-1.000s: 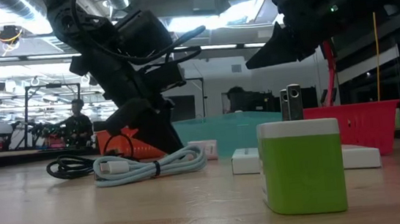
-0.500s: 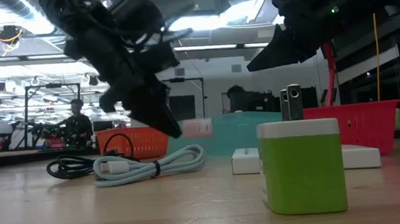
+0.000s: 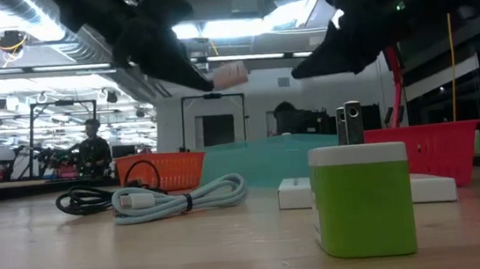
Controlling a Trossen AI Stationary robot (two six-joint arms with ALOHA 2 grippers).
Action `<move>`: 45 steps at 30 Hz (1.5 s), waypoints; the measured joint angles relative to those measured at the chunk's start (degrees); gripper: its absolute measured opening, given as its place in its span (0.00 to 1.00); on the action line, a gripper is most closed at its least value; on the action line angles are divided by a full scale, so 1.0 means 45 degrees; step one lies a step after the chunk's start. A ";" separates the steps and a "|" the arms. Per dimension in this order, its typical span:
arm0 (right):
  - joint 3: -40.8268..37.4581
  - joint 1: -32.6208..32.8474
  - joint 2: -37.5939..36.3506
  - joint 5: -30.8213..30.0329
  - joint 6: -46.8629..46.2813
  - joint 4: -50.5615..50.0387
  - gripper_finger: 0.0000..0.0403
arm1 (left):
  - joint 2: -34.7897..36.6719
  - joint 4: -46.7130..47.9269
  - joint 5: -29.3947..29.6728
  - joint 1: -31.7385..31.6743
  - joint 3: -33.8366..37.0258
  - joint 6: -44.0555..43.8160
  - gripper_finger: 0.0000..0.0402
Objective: Pick and place items into bin
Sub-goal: Put the pink charger adapter into the red bin
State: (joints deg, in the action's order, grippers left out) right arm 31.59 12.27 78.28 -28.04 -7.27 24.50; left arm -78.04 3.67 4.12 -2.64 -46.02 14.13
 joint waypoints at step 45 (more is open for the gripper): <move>0.1734 -0.1229 0.1904 0.2496 0.4362 0.3903 0.77 | 0.0564 -0.1813 -0.2808 -0.1105 0.0000 0.0126 0.09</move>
State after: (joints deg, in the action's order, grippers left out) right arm 39.40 6.74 86.85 -16.81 12.36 42.06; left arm -75.50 -4.49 -8.51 -7.62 -46.02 14.70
